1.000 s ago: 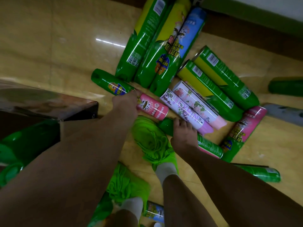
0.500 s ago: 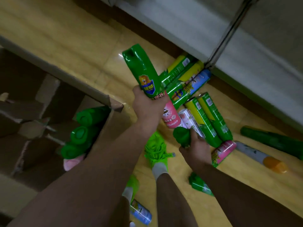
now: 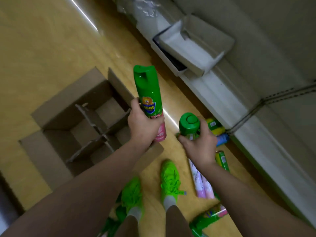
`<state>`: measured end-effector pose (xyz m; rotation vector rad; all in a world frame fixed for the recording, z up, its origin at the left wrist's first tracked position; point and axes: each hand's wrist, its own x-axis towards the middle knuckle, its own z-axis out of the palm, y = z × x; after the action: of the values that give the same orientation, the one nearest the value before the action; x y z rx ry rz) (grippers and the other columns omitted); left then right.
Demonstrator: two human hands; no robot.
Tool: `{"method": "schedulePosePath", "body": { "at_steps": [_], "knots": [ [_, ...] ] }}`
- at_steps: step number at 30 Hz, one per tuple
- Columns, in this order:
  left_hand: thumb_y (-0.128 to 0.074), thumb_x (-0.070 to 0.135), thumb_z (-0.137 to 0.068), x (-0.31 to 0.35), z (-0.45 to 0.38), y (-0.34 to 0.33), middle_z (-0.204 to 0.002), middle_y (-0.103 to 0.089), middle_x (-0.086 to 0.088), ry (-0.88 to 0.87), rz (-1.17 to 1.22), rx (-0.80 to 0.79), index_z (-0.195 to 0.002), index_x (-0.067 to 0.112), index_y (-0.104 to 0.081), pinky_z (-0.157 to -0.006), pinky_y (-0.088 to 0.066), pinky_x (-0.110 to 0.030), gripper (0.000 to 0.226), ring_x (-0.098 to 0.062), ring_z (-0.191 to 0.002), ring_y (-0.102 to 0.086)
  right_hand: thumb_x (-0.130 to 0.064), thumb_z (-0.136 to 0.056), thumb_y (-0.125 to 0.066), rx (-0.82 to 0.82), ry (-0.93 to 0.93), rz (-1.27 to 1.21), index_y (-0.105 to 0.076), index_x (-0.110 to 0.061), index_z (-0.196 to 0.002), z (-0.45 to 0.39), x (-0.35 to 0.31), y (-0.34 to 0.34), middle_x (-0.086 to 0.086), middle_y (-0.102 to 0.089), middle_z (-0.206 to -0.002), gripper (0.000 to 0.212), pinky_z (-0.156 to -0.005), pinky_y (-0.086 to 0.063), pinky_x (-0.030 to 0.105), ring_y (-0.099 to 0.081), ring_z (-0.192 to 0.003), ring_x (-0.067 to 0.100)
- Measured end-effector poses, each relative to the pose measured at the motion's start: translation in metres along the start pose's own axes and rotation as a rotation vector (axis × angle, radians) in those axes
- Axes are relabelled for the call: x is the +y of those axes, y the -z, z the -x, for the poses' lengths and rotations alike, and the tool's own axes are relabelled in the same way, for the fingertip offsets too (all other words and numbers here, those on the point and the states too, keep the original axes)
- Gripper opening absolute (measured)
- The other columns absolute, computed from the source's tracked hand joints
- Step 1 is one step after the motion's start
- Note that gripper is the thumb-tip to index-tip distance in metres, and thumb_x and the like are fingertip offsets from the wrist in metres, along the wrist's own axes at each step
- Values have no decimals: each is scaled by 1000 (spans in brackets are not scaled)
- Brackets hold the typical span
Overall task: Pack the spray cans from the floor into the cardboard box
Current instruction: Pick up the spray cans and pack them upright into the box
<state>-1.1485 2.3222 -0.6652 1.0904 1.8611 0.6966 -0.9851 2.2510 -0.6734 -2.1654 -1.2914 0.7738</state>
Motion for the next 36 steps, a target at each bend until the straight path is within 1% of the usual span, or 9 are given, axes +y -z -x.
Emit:
{"method": "schedulePosePath", "body": {
  "at_steps": [3, 7, 13, 19, 22, 23, 27, 32, 36],
  "knots": [
    [-92, 20, -59, 2, -10, 42, -113, -65, 7, 28, 12, 57, -122, 28, -47, -97, -53, -42, 78, -12, -104, -64, -20, -63, -88, 1, 129, -70, -55, -14, -133, -9, -57, 0, 6, -69, -116, 78, -86, -41, 21, -61, -103, 19],
    [-93, 29, -51, -14, -21, 90, -111, -66, 5, 65, -12, 161, -111, 33, -50, -95, -53, -44, 74, -15, -103, -64, -22, -63, -91, -21, 218, -146, -55, -12, -132, -10, -108, -12, -4, -65, -115, 78, -90, -49, 28, -58, -103, 11],
    [-96, 30, -50, -70, -39, 127, -115, -66, 3, 126, -33, 214, -121, 25, -55, -95, -53, -44, 82, -17, -108, -63, -25, -63, -91, -173, 246, -148, -50, -14, -125, -8, -145, -65, -13, -55, -107, 75, -84, -44, 23, -51, -98, 4],
    [-94, 23, -61, -143, -47, 107, -124, -64, 7, 218, 36, 88, -125, 27, -55, -104, -44, -36, 75, -12, -118, -55, -20, -65, -89, -293, 202, -82, -41, -17, -131, -16, -119, -138, -7, -55, -114, 82, -84, -45, 25, -51, -104, 9],
    [-94, 32, -59, -181, -52, 89, -118, -68, 4, 283, -23, 54, -120, 24, -62, -102, -47, -38, 69, -17, -116, -59, -18, -63, -89, -328, 176, -55, -44, -19, -127, -23, -91, -169, -8, -57, -109, 78, -76, -37, 4, -52, -98, 7],
    [-94, 35, -58, -192, -55, 83, -116, -69, 4, 309, -29, 47, -120, 24, -63, -101, -48, -39, 70, -19, -115, -61, -18, -63, -88, -352, 168, -38, -44, -21, -126, -26, -81, -178, -10, -56, -106, 77, -72, -35, 2, -53, -96, 7],
    [-94, 34, -60, -221, -68, 61, -124, -67, 1, 339, -51, -35, -128, 23, -59, -106, -44, -38, 77, -20, -120, -57, -19, -64, -85, -430, 172, 102, -41, -26, -124, -34, -42, -206, -2, -62, -112, 75, -77, -43, 21, -60, -102, 19],
    [-92, 28, -66, -242, -83, 39, -132, -62, 4, 280, -90, -180, -136, 24, -52, -105, -32, -24, 80, -17, -129, -50, -17, -71, -79, -485, 190, 219, -42, -26, -133, -37, -3, -227, 5, -62, -122, 73, -84, -40, 24, -58, -111, 25],
    [-90, 28, -69, -252, -87, 19, -131, -62, -1, 307, -121, -279, -134, 21, -51, -97, -34, -21, 76, -20, -126, -53, -12, -72, -75, -485, 166, 248, -44, -24, -137, -34, 8, -242, 7, -57, -131, 73, -92, -40, 28, -54, -118, 26]
  ]
}}
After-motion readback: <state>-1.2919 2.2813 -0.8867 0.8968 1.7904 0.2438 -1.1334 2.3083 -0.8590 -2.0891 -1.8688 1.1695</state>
